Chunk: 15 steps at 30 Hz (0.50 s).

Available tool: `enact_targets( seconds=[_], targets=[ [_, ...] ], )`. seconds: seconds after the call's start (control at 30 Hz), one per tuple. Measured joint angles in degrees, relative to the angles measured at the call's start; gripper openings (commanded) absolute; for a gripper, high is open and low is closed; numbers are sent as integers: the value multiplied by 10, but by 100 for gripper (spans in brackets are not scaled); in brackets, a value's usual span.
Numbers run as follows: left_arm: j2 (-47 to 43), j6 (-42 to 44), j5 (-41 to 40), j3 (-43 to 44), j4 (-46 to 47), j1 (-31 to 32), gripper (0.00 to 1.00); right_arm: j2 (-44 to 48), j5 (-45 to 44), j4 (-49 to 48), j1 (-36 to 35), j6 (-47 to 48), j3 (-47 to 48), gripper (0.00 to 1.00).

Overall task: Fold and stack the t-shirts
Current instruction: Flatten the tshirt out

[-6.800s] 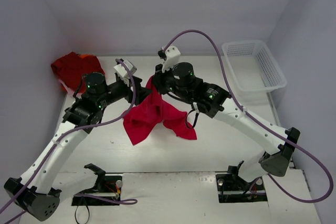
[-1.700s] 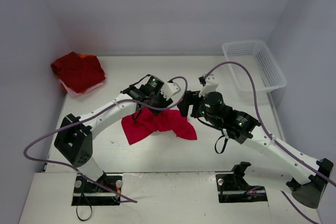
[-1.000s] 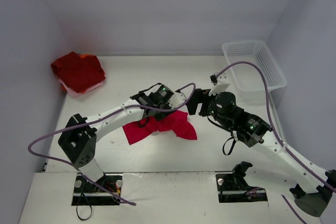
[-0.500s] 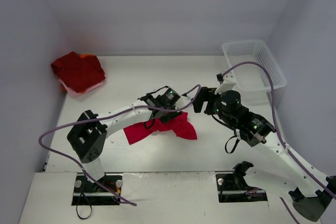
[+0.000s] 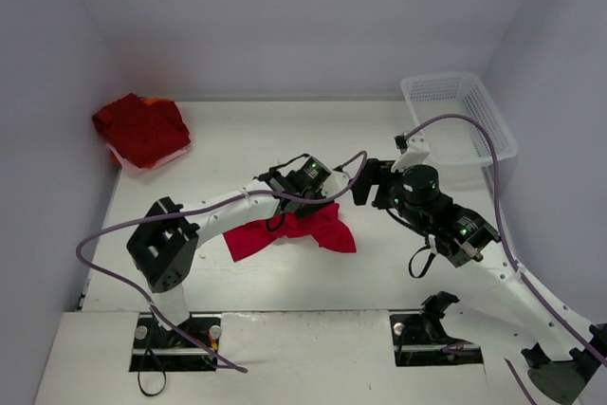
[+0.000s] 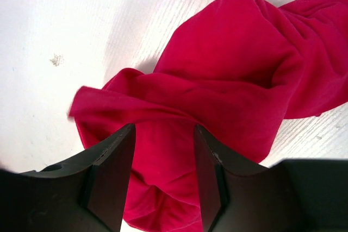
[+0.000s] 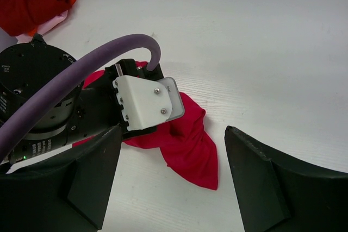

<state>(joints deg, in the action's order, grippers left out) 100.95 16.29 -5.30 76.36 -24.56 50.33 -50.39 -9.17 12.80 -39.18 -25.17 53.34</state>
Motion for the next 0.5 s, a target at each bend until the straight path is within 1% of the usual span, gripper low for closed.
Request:
enact_targets(
  seconds=[0.33,0.5],
  targets=[
    [1,8,-18,2,-1,2,41,-2,7,-1,2,1,-2,73],
    [30,12,-13,45,0,2,41,-8,6,-1,9,1,-5,73]
  ],
)
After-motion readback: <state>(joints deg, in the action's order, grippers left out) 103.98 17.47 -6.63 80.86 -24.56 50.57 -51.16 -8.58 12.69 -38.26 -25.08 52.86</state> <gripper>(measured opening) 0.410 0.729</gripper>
